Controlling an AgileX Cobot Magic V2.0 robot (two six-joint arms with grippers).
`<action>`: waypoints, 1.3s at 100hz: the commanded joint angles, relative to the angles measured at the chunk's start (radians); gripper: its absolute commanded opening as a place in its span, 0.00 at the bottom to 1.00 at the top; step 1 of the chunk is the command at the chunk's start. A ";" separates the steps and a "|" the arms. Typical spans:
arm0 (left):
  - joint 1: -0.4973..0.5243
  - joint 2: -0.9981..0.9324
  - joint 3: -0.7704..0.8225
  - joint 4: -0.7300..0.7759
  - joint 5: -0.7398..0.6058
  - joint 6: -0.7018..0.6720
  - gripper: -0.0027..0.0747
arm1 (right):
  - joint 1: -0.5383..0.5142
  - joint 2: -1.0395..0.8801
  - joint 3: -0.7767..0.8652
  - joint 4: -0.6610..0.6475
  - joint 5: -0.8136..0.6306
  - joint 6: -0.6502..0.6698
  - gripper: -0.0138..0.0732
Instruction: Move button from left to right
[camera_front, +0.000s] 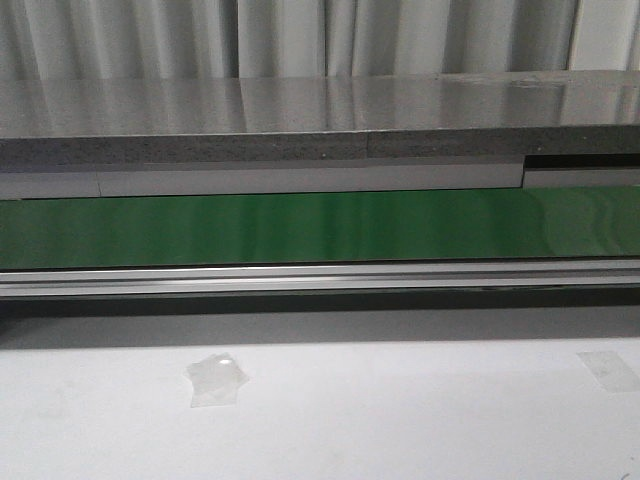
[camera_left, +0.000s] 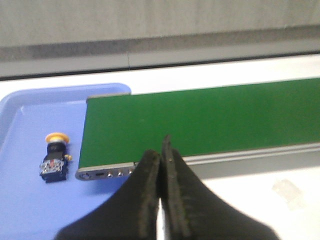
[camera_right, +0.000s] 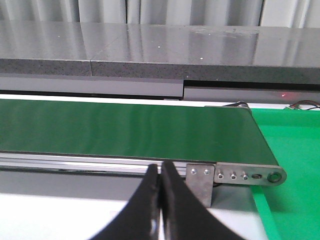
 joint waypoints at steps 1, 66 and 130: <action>-0.008 0.121 -0.127 0.014 0.057 -0.010 0.01 | -0.007 -0.014 -0.016 0.003 -0.081 -0.003 0.08; -0.008 0.481 -0.313 -0.081 0.212 0.001 0.01 | -0.007 -0.014 -0.016 0.003 -0.081 -0.003 0.08; -0.008 0.481 -0.313 -0.071 0.188 0.024 0.78 | -0.007 -0.014 -0.016 0.003 -0.081 -0.003 0.08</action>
